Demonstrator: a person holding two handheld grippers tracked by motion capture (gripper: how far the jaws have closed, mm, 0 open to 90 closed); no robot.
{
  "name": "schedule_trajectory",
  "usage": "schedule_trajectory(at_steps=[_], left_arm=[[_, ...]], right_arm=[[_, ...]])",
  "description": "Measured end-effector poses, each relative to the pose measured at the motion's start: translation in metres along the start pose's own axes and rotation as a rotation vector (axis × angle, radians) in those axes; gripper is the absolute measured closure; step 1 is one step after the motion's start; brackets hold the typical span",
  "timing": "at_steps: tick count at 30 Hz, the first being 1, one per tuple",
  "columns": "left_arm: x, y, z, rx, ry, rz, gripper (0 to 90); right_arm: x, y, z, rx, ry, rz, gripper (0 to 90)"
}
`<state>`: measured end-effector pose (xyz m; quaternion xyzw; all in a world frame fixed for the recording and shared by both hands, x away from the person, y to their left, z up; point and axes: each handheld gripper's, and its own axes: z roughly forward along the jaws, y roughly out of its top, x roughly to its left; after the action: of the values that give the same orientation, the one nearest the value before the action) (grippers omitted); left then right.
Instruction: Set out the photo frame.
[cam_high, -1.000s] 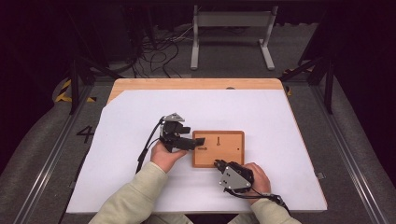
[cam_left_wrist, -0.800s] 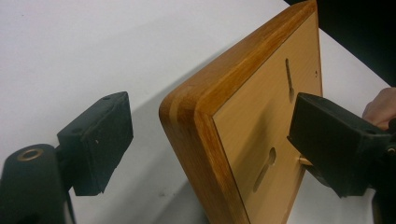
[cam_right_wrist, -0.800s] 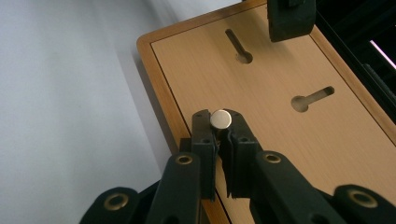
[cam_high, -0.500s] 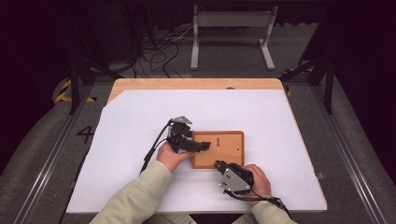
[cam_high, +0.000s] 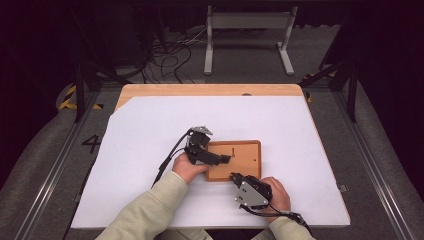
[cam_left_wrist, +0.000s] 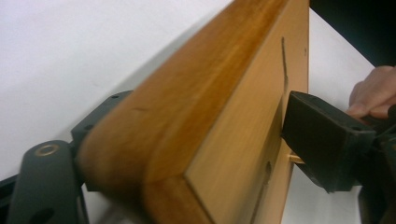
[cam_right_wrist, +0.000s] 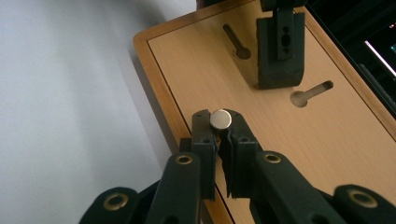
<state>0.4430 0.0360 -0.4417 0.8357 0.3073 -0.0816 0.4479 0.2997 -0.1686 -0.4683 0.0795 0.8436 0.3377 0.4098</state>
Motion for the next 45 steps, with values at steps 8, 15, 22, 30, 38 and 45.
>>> schedule_trajectory(at_steps=[8, 15, 22, 30, 38, 45], left_arm=[[0.002, 0.000, -0.003, 0.002, -0.030, -0.003, 25.0], [0.002, 0.000, -0.011, -0.016, -0.014, 0.022, 34.3], [0.004, -0.001, -0.014, -0.022, -0.047, 0.012, 39.2], [0.002, -0.002, -0.023, -0.035, -0.107, 0.044, 49.2], [-0.004, -0.004, -0.031, -0.029, -0.157, 0.123, 57.1], [-0.015, -0.005, -0.037, -0.004, -0.206, 0.169, 64.5]], right_arm=[[0.000, 0.000, 0.000, 0.000, -0.001, -0.005, 84.3], [-0.002, 0.001, 0.000, 0.007, 0.004, 0.009, 83.8], [-0.002, 0.000, -0.001, 0.013, 0.009, 0.008, 83.5], [-0.003, 0.000, -0.007, -0.008, 0.061, -0.001, 73.0], [-0.017, 0.004, -0.030, -0.127, 0.201, 0.124, 42.3], [-0.043, 0.002, -0.064, -0.209, 0.169, 0.249, 41.1]])
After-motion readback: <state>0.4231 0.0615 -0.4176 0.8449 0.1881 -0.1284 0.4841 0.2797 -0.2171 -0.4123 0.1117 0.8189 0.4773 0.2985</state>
